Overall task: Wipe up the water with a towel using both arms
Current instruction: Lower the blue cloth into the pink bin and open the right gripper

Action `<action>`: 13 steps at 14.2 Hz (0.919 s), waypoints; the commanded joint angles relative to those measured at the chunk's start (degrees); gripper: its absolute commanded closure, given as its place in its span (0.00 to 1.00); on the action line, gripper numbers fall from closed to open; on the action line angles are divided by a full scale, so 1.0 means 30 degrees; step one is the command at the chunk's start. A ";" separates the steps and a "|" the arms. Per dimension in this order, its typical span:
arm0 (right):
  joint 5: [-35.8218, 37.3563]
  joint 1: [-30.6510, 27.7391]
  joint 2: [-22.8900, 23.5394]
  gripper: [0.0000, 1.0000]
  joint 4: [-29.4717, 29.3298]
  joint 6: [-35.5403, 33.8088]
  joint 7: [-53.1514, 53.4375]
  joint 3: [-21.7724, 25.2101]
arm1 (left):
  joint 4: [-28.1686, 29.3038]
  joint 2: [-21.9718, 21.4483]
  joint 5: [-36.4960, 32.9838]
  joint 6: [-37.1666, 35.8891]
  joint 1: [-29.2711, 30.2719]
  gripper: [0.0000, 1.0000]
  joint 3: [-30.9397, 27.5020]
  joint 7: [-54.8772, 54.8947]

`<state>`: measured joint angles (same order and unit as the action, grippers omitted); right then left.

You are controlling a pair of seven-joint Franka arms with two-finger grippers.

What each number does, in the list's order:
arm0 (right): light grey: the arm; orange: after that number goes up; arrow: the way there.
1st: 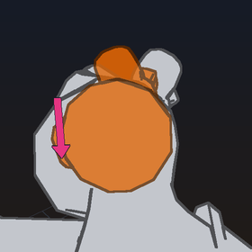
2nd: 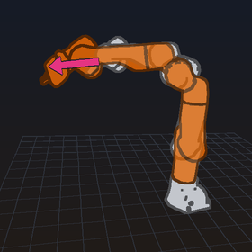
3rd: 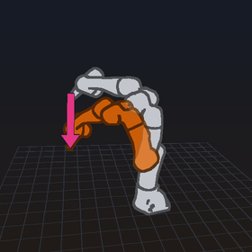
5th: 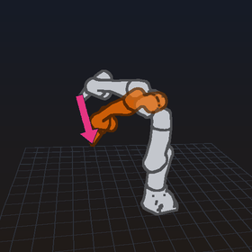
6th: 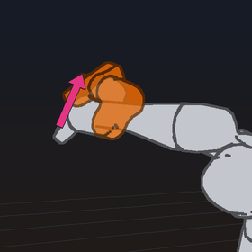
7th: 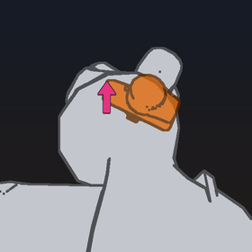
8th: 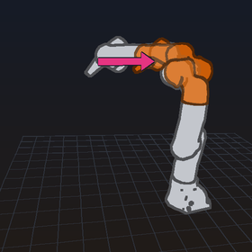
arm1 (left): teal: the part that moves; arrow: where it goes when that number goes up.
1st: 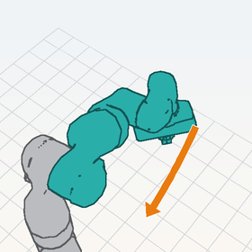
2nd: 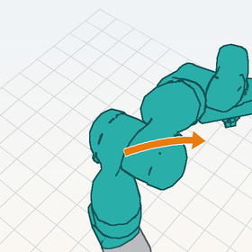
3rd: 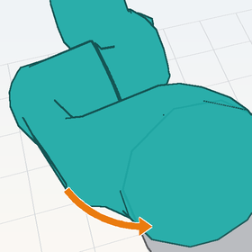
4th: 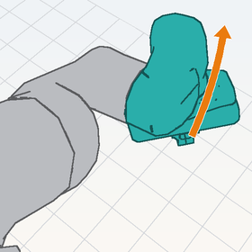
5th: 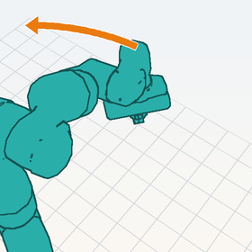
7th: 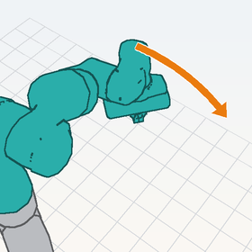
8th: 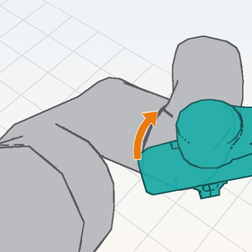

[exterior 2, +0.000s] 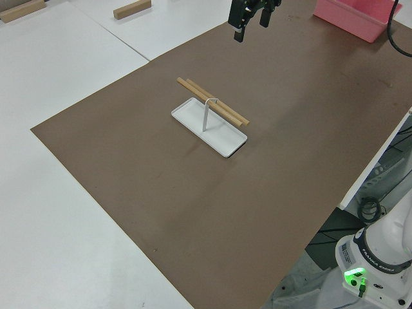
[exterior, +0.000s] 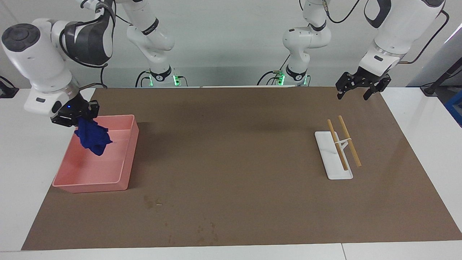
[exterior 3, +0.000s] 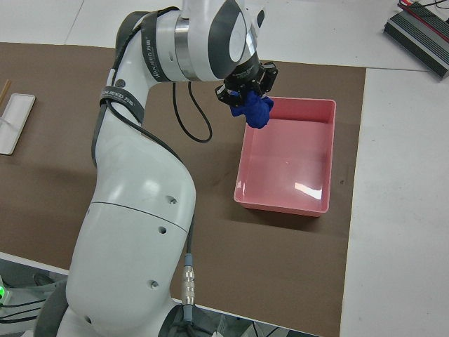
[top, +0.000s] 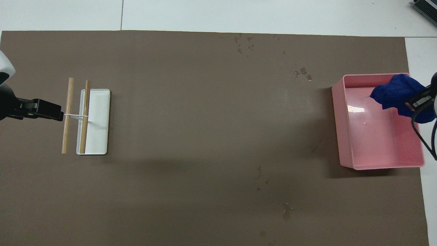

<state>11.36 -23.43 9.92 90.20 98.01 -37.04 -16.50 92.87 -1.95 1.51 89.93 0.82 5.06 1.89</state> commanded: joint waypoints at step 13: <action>-0.0419 -0.1948 -0.1667 0.00 0.6995 0.6033 -0.0633 -0.0272 | 0.0010 -0.0083 0.0259 -0.0239 0.0285 0.00 0.0189 0.0072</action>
<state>11.36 -28.81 6.85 110.31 116.14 -37.82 -16.69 92.87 -1.95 1.51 89.93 0.82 5.06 1.89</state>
